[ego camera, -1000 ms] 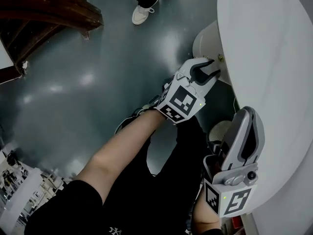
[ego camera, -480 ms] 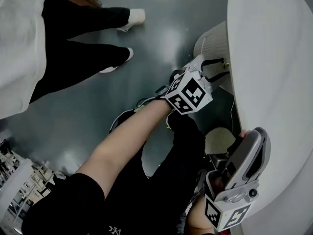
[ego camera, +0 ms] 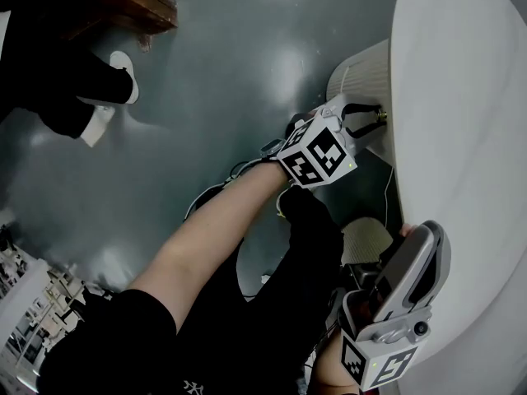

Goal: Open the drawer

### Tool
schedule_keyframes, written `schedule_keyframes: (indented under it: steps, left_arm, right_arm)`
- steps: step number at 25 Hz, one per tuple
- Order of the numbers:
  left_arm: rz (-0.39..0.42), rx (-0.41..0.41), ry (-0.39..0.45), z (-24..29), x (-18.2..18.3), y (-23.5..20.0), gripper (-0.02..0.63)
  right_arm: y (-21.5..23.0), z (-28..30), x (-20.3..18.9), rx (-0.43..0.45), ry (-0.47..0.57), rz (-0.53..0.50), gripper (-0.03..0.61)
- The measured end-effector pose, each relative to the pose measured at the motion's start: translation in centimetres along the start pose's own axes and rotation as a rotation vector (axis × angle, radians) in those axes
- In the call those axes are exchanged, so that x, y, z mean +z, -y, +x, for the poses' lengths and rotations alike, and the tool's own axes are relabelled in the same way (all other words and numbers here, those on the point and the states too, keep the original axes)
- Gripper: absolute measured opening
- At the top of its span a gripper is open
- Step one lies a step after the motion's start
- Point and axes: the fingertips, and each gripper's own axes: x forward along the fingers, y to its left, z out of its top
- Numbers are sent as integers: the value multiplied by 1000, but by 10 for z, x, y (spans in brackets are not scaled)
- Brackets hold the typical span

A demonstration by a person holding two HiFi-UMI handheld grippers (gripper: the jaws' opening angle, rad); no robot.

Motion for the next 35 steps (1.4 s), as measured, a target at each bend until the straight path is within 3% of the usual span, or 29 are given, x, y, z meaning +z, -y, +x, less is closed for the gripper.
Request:
schedule_keyframes:
  steps: [9, 35]
  left_arm:
    - [-8, 7, -43, -10, -11, -2, 111]
    - [-56, 33, -165, -136, -59, -18, 111]
  right_arm:
    - [-6, 2, -6, -5, -38, -6, 15]
    - [-115, 12, -19, 24, -149, 2, 15]
